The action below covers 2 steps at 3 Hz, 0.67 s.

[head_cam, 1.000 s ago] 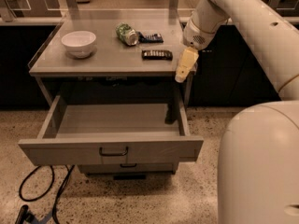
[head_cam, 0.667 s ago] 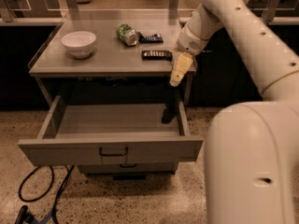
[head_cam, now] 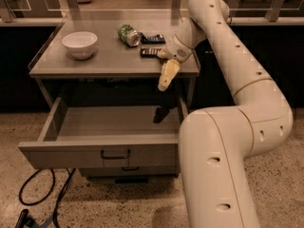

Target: Place rxbar chocolate into top drawer

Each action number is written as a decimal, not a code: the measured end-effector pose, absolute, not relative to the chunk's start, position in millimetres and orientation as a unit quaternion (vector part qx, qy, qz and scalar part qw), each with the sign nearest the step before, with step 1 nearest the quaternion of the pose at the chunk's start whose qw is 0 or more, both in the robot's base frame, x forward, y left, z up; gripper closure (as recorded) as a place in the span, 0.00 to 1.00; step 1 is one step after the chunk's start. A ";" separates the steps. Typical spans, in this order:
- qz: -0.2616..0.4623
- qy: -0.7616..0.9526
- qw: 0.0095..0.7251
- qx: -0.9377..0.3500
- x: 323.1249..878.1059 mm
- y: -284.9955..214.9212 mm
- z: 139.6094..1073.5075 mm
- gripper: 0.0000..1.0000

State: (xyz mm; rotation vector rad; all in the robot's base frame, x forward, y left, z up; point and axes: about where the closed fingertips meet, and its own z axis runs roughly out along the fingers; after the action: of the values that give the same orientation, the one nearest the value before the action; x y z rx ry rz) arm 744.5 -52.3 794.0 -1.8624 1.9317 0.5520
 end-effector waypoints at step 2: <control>0.166 0.654 0.286 -0.680 761.8 -10.8 880.8 0.00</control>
Offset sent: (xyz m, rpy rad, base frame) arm 0.0628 0.0417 0.2284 0.0834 -0.2775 0.0940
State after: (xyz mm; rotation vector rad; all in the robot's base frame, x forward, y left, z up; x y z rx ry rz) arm 761.8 -10.8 880.8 -1.8183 1.7482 0.4427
